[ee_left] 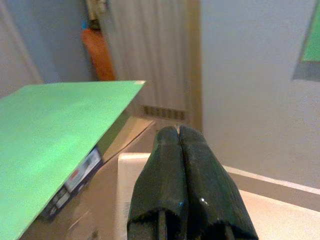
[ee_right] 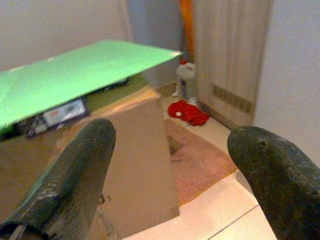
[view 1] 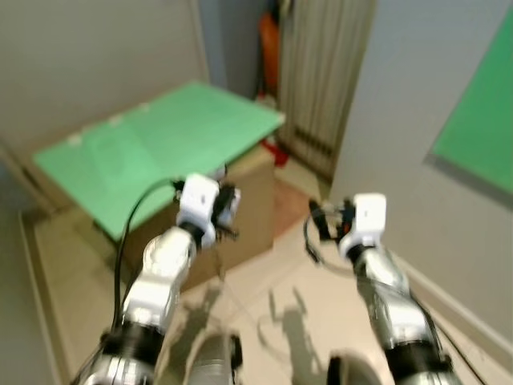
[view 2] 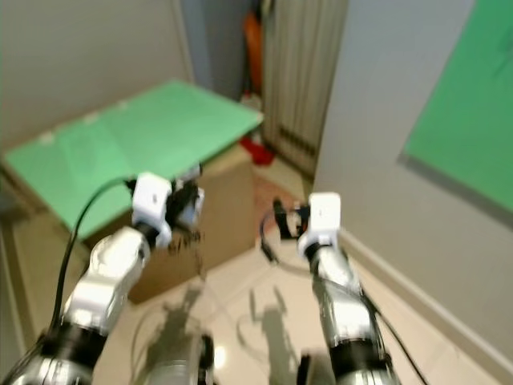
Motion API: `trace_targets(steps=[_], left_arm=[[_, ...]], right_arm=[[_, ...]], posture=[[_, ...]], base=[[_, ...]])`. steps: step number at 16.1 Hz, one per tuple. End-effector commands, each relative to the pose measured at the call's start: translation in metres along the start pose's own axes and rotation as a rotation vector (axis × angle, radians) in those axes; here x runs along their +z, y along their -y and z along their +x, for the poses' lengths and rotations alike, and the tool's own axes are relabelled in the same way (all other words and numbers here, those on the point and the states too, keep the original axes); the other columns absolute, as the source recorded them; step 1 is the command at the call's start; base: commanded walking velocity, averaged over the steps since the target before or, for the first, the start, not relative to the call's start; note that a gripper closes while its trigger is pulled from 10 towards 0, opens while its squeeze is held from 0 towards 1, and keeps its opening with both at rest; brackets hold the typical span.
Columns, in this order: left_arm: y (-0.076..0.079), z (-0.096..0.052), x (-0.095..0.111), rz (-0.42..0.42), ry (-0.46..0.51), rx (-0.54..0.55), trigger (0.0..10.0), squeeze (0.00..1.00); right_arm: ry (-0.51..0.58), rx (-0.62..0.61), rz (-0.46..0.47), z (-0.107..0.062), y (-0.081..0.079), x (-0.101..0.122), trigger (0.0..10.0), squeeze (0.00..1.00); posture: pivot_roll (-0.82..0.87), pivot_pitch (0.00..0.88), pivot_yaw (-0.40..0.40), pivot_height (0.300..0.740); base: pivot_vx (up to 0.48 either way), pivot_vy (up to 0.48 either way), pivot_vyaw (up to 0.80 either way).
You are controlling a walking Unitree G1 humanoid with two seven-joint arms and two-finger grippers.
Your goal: Hang keys on a hook
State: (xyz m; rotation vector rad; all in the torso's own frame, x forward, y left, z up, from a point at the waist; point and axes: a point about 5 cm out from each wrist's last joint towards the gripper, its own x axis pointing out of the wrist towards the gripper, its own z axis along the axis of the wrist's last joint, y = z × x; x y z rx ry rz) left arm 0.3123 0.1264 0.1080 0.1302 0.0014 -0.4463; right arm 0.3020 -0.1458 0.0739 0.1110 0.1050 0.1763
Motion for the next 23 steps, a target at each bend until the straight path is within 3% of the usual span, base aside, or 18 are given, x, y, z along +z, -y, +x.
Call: trace_targets(steps=[1,3,9,12,23], left_arm=[[0.0009,0.0027,0.0076,0.018,0.024,-0.021,0.0,0.0],[0.0039,0.0029,0.0064,0.019,0.023,-0.033,0.0,0.0],[0.0092,-0.0002,0.0032,0.046,0.022,-0.059,0.0,0.0],[0.0063,0.0018,0.0051,0.076,0.029,-0.054,0.0,0.0],[-0.0003,0.0025,0.006,0.08,0.029,-0.044,0.0,0.0]], right_arm=[[0.024,-0.014,0.01,0.0012,0.002,0.0061,10.0,0.0],[0.026,-0.015,0.011,0.001,0.0009,0.0057,10.0,0.0],[0.02,-0.014,0.009,-0.0004,0.0031,0.0042,10.0,0.0],[0.019,-0.015,-0.042,0.0035,0.0017,0.0049,10.0,0.0],[0.019,-0.006,-0.011,0.0033,-0.0003,0.0023,10.0,0.0]], posture=[[-0.03,0.0,0.077,0.721],[-0.03,0.0,0.082,0.74],[-0.03,0.0,0.072,0.74],[-0.02,0.0,0.069,0.74],[-0.02,0.0,0.067,0.74]], base=[[0.0,0.0,0.0],[0.0,0.0,0.0],[0.0,0.0,0.0],[0.0,0.0,0.0],[0.0,0.0,-0.76]])
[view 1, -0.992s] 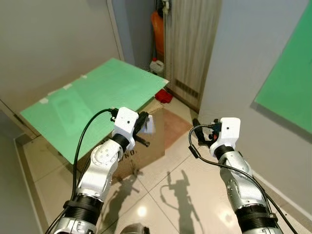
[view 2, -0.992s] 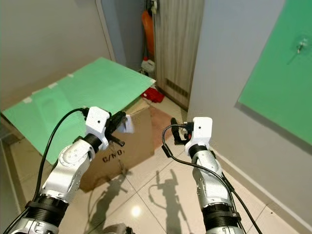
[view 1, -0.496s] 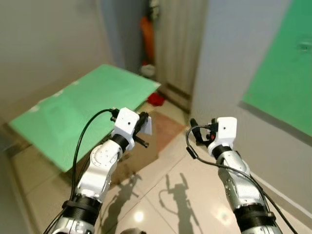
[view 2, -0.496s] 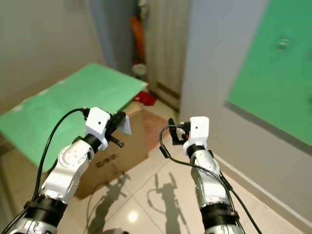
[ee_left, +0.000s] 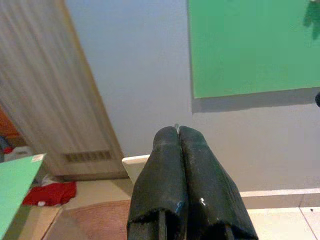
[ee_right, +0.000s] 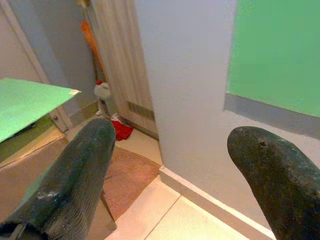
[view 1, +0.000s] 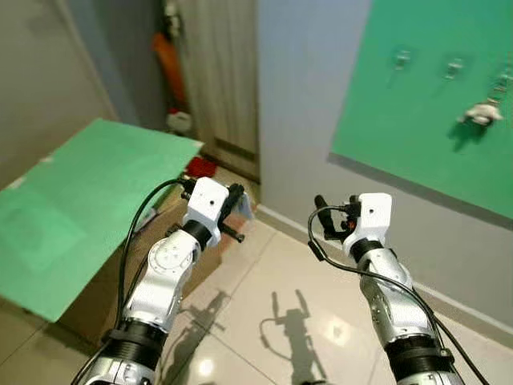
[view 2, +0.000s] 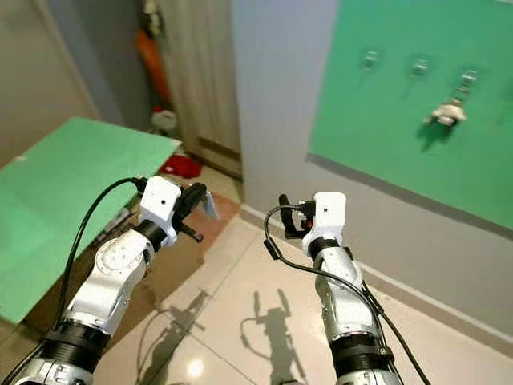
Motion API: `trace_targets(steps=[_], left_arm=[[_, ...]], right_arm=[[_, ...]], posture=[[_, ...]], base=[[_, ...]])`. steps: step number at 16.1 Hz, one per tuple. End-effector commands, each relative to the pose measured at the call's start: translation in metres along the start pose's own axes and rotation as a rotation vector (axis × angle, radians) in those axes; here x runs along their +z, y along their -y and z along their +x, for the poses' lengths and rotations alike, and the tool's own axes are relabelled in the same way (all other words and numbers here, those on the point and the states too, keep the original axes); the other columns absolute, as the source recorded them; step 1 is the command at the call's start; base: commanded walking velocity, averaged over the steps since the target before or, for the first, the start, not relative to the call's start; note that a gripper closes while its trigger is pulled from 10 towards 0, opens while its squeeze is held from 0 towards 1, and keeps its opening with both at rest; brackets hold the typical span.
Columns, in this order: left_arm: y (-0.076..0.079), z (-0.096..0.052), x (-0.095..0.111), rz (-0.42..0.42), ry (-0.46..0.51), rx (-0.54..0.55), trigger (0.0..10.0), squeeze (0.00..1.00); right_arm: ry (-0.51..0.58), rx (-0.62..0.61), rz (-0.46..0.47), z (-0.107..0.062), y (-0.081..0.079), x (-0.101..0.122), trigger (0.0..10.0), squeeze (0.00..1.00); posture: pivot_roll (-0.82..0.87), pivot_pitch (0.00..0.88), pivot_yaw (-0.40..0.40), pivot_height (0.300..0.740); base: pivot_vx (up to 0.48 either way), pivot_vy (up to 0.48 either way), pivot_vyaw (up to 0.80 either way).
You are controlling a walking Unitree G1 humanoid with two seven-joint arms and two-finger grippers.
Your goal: Hang keys on a hook
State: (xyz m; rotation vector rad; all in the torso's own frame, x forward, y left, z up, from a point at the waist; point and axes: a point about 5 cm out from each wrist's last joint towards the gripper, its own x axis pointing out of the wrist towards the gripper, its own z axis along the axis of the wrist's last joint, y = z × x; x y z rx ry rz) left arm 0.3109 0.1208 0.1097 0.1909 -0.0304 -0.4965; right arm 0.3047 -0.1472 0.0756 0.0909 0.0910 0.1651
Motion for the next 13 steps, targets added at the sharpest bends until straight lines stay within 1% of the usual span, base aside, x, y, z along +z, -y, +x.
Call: trace_targets(steps=[1,7,9,13], left_arm=[[-0.0069,0.0018,0.0037,0.021,0.008,0.004,0.0,0.0],[-0.0103,0.0032,0.0068,0.04,0.011,-0.016,0.0,0.0],[-0.0109,0.0038,0.0065,0.043,0.009,-0.018,0.0,0.0],[-0.0104,0.0052,0.006,0.058,0.003,-0.029,0.0,0.0]], right_arm=[[0.006,0.005,0.014,0.001,-0.002,0.0001,10.0,0.0],[0.005,0.005,0.03,0.0011,-0.0061,-0.0024,10.0,0.0],[0.002,-0.004,0.025,0.0014,-0.0045,-0.003,10.0,0.0],[-0.009,-0.009,-0.006,0.0015,-0.0043,-0.0054,10.0,0.0]], posture=[[-0.02,0.0,0.069,0.74],[-0.02,0.0,0.079,0.74],[-0.01,0.0,0.08,0.74],[-0.01,0.0,0.08,0.74]], base=[[0.0,0.45,-0.76],[0.0,0.456,-0.75],[0.317,0.356,-0.75],[0.0,0.0,0.0]])
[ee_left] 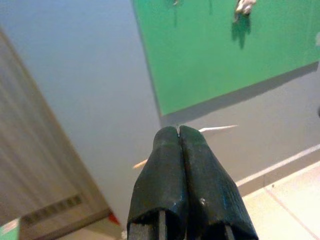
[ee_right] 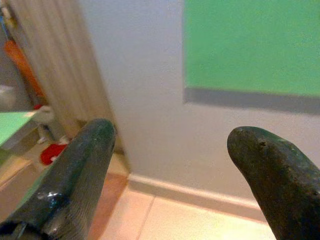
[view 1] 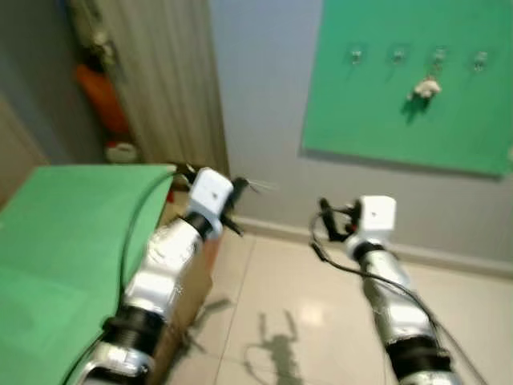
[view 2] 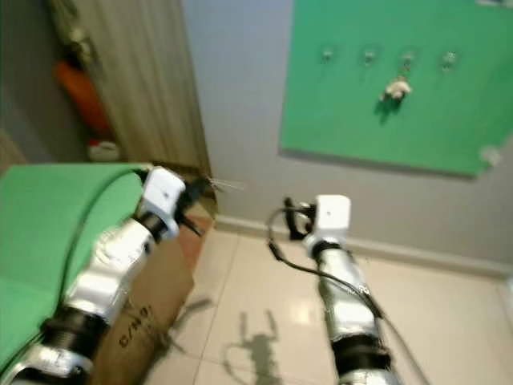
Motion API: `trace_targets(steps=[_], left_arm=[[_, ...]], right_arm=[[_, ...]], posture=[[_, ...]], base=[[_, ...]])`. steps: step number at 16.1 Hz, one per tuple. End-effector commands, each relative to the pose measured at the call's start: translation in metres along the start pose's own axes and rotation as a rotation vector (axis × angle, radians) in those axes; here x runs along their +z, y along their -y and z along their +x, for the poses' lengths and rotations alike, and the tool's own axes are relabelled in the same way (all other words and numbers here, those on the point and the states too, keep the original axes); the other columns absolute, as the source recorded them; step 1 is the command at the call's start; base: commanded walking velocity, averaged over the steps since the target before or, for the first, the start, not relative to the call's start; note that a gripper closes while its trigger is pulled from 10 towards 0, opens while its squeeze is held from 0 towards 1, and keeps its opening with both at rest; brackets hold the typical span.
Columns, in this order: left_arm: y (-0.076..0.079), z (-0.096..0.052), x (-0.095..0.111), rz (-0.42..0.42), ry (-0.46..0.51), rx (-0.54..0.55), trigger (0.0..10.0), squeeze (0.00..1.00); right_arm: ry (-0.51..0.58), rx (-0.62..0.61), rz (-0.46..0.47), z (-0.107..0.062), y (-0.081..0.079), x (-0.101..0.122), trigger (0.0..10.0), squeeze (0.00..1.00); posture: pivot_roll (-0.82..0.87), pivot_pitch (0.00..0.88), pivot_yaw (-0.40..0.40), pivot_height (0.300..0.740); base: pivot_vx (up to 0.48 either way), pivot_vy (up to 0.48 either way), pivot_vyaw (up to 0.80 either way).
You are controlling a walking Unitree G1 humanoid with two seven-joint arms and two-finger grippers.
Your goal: Hang keys on a hook
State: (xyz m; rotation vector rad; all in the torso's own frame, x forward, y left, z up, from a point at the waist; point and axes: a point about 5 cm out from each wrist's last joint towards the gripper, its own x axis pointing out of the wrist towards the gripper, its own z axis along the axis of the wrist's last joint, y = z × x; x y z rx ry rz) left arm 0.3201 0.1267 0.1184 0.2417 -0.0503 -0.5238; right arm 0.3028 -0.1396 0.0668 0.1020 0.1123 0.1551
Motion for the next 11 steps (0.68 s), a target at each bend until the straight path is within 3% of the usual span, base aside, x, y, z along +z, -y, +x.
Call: trace_targets(steps=[1,3,5,11], left_arm=[[0.0017,-0.0002,-0.0005,0.008,-0.005,-0.007,0.0,0.0],[0.0032,-0.0005,0.0001,0.011,0.005,-0.014,0.0,0.0],[0.0056,0.0001,0.0018,0.014,0.019,-0.037,0.0,0.0],[0.0117,0.0042,0.0087,0.021,0.048,-0.095,0.0,0.0]], right_arm=[[0.013,0.002,-0.019,0.0007,0.0021,0.0043,10.0,0.0],[0.016,0.001,-0.021,0.0004,0.0019,0.0041,10.0,0.0],[0.02,0.001,-0.022,0.0013,0.0009,0.004,10.0,0.0],[0.021,0.001,-0.023,0.0024,-0.0001,0.0037,10.0,0.0]], posture=[[-0.01,0.0,0.08,0.74],[-0.01,0.0,0.082,0.74],[-0.01,0.0,0.086,0.74],[-0.02,0.0,0.095,0.74]], base=[[0.0,0.0,0.0],[0.0,0.0,0.0],[0.343,0.0,0.0],[0.48,0.0,0.0]])
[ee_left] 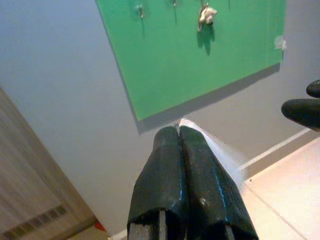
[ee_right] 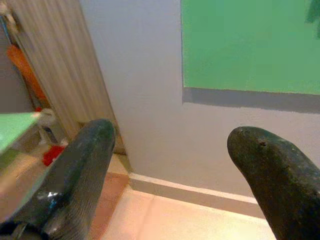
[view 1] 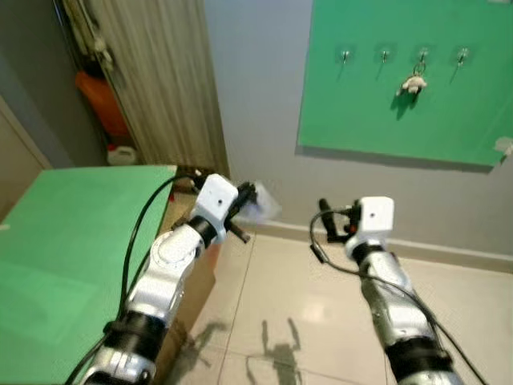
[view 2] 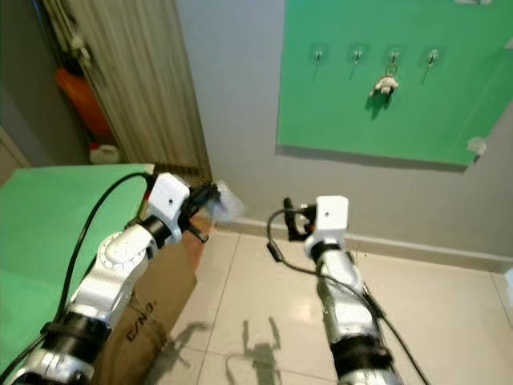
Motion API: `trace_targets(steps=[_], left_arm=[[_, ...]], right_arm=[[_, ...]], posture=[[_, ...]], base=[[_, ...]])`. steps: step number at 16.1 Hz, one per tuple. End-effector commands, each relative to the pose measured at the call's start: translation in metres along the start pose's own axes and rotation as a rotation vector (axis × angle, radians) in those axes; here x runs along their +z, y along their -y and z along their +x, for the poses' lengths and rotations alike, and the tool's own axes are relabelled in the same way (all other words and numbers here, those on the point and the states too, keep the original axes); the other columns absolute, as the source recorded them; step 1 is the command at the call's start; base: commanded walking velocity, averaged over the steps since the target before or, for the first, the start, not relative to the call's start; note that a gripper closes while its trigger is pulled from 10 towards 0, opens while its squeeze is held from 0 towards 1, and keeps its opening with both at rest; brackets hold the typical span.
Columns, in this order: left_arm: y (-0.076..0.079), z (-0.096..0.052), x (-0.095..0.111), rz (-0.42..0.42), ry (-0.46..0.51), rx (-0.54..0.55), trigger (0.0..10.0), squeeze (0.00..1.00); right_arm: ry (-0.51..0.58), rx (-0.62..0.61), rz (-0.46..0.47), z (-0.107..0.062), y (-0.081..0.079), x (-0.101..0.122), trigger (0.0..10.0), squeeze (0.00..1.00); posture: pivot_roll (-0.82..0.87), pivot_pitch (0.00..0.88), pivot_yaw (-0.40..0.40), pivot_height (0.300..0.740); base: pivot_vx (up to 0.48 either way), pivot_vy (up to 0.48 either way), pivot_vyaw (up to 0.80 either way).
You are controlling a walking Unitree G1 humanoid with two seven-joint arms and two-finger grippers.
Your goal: Hang keys on a hook
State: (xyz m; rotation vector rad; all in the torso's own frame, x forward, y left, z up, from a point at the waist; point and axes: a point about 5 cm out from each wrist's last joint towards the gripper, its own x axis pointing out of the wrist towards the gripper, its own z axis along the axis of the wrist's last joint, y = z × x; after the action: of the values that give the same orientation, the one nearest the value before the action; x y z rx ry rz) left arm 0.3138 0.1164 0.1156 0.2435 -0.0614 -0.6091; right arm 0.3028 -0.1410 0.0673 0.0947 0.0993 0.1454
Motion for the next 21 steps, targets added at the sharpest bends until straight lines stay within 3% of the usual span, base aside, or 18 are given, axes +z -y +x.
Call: trace_targets(steps=[1,12,21], left_arm=[[-0.0011,0.0046,0.0083,0.016,0.026,-0.012,0.0,0.0],[-0.0005,0.0074,0.0052,0.063,0.009,-0.017,0.0,0.0],[-0.0038,0.0066,-0.0001,0.097,-0.023,-0.01,0.0,0.0]], right_arm=[[0.009,0.01,-0.015,0.0028,-0.0015,0.0031,10.0,0.0],[-0.002,0.024,-0.021,0.0054,-0.0041,0.0026,10.0,0.0],[-0.01,0.036,-0.022,0.0068,-0.0075,0.0009,10.0,0.0]], posture=[[-0.02,0.0,0.095,0.74],[-0.02,0.0,0.097,0.74],[-0.01,0.0,0.096,0.74]], base=[[0.48,0.0,0.0],[0.438,-0.061,0.0],[0.0,-0.44,0.0]])
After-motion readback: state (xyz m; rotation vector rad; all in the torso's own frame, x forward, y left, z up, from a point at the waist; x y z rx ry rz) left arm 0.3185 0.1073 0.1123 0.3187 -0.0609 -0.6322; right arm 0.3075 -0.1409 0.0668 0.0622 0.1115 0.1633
